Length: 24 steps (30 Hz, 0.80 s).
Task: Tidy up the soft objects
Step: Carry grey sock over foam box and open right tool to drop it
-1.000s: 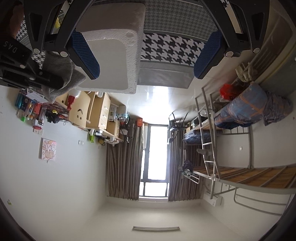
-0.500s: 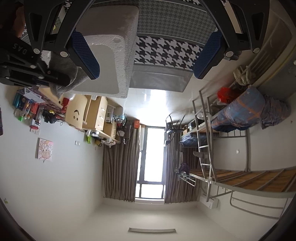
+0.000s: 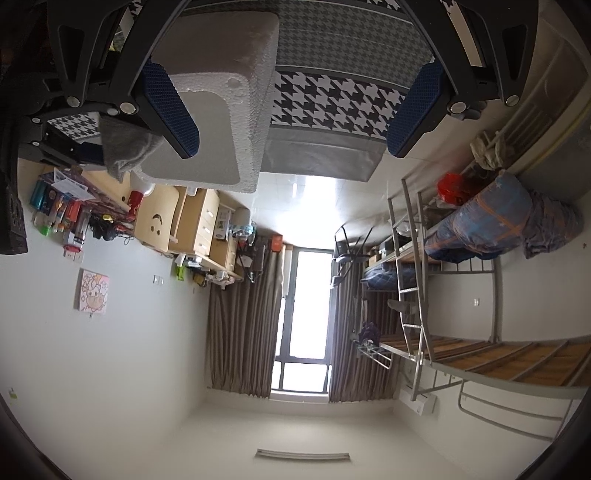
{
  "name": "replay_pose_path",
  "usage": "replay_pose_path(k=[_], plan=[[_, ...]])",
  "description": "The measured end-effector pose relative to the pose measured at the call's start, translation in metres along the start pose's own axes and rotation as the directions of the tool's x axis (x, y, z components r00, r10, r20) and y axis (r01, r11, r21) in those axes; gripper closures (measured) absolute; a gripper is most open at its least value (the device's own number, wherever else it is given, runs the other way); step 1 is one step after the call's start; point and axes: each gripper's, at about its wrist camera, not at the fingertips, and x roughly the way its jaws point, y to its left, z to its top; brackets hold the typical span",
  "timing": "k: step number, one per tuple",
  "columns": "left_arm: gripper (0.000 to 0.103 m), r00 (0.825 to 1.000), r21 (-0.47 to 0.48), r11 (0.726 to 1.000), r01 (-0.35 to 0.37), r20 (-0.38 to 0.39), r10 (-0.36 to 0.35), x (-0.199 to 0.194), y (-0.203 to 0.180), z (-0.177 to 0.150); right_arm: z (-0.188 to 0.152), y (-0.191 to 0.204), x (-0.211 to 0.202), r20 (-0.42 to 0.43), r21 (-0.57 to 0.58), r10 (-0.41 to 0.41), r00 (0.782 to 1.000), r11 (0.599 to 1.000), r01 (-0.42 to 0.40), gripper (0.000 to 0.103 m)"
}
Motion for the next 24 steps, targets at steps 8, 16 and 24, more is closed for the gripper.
replay_pose_path(k=[8,16,24], plan=[[0.001,1.0,0.0,1.0,-0.001,0.002,0.001,-0.002,-0.006,0.002,-0.004,0.002,-0.009,0.003,-0.017,-0.013,1.0,1.0,0.013,0.02],[0.001,1.0,0.002,1.0,0.007,0.004,-0.007,-0.011,-0.013,0.001,-0.01,-0.005,-0.014,-0.028,-0.009,0.005,1.0,1.0,-0.005,0.02],[0.001,1.0,0.005,1.0,0.021,0.008,-0.021,-0.015,-0.019,0.001,-0.015,-0.015,-0.027,-0.049,0.002,-0.002,0.999,1.0,0.002,0.02]])
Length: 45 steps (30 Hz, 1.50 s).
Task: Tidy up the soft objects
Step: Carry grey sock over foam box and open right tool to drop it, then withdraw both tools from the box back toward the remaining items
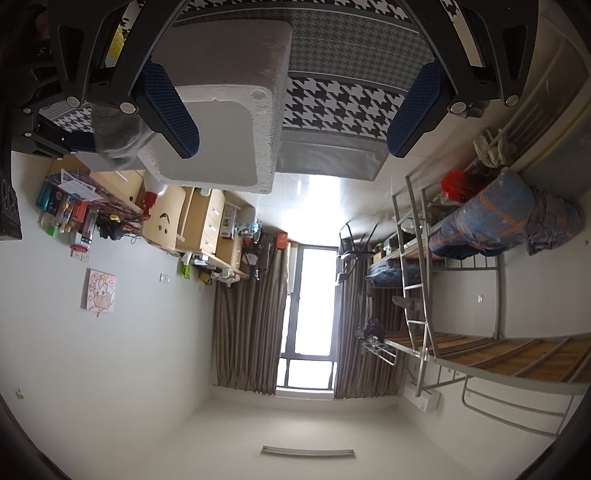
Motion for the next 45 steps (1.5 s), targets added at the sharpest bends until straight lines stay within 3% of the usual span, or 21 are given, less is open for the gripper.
replay_pose_path(k=[21,29,45], plan=[[0.001,0.999,0.033,0.998,0.051,-0.003,-0.051,-0.014,-0.021,-0.005,-0.014,-0.009,-0.029,0.088,0.01,-0.027,0.996,1.0,0.026,0.019],[0.001,0.998,0.053,0.997,0.064,0.02,-0.065,-0.027,-0.032,-0.006,-0.023,-0.014,-0.045,0.145,0.022,-0.068,0.987,0.998,0.065,0.006],[0.001,0.993,0.063,0.991,0.119,0.01,-0.12,-0.04,-0.053,-0.011,-0.039,-0.023,-0.072,0.2,0.068,-0.117,0.973,0.992,0.105,0.006]])
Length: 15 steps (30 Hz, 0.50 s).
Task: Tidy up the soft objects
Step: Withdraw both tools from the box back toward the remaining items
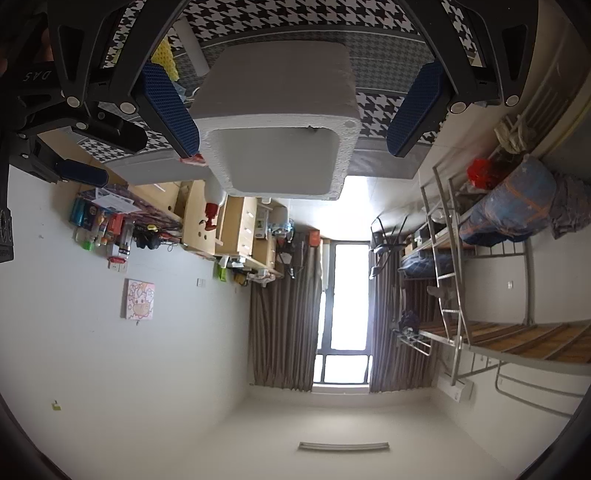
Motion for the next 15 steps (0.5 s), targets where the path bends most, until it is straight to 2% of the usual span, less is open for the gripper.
replay_pose_path(k=[15], plan=[[0.001,0.998,0.025,0.998,0.055,0.017,-0.056,-0.007,-0.014,-0.002,-0.005,-0.01,-0.023,0.041,0.024,-0.038,0.998,0.999,0.037,0.006]])
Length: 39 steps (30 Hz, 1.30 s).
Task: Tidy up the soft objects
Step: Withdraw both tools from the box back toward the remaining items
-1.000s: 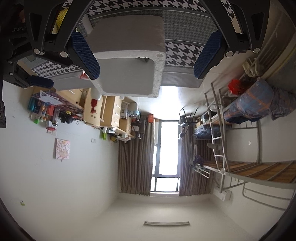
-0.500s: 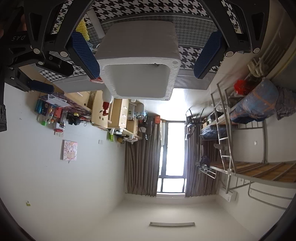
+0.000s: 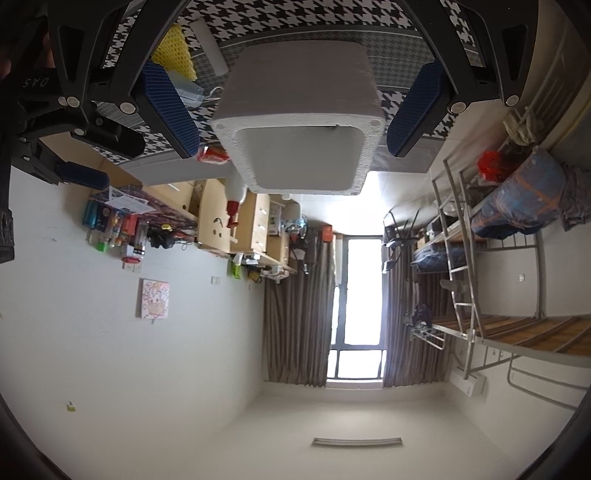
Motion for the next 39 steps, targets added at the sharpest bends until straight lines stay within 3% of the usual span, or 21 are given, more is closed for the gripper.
replay_pose_path(k=[20,39], plan=[[0.001,0.997,0.027,0.997,0.074,0.001,-0.074,-0.005,-0.027,-0.002,-0.01,-0.019,-0.027,0.041,0.03,-0.096,0.995,0.995,0.095,0.006],[0.001,0.994,0.027,0.993,0.112,-0.021,-0.112,0.006,-0.046,-0.022,-0.034,-0.04,-0.033,0.011,0.062,-0.162,0.987,0.985,0.161,0.006]])
